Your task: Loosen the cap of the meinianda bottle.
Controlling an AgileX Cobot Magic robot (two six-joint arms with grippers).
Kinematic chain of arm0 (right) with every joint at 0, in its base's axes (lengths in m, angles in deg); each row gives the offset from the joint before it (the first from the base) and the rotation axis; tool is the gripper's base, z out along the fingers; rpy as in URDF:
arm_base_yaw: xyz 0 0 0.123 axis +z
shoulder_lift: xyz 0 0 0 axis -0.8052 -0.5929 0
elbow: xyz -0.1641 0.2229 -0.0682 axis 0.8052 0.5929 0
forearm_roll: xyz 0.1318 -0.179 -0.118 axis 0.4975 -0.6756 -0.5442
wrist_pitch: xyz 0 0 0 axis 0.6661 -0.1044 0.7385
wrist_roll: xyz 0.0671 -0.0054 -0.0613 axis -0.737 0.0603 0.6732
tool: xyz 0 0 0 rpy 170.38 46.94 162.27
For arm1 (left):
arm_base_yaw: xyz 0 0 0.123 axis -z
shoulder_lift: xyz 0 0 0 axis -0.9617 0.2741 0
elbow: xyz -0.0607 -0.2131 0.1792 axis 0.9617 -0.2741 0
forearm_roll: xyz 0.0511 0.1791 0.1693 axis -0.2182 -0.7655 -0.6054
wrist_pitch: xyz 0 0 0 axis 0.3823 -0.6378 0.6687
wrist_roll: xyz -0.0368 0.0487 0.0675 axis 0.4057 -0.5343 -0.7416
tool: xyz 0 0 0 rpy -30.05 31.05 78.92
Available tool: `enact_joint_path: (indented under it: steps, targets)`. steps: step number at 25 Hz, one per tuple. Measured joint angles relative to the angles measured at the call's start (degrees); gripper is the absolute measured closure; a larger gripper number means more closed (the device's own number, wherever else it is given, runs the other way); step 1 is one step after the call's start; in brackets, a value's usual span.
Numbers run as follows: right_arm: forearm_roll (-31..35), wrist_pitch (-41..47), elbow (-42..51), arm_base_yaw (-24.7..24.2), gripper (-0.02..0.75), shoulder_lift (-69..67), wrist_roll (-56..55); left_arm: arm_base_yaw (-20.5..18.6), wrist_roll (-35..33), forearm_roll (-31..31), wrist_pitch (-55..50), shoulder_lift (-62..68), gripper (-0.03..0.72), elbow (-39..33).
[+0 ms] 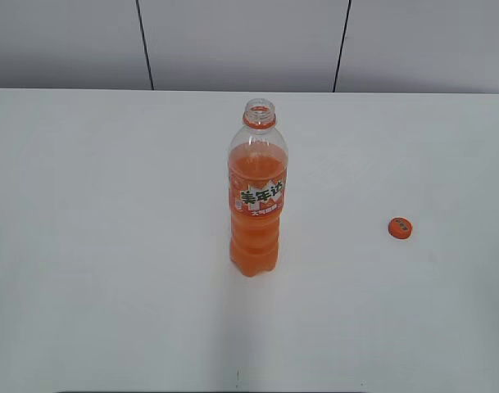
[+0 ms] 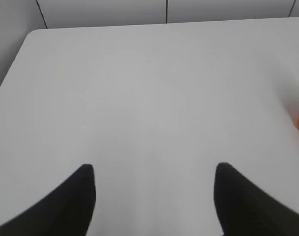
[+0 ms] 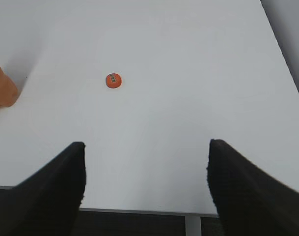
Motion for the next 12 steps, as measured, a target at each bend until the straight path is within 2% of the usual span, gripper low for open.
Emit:
enact_joint_path:
  steps: [12]
  targets:
    - [0.0, 0.0, 0.0, 0.0, 0.160, 0.0, 0.0, 0.0, 0.0, 0.0, 0.0, 0.0, 0.220, 0.0]
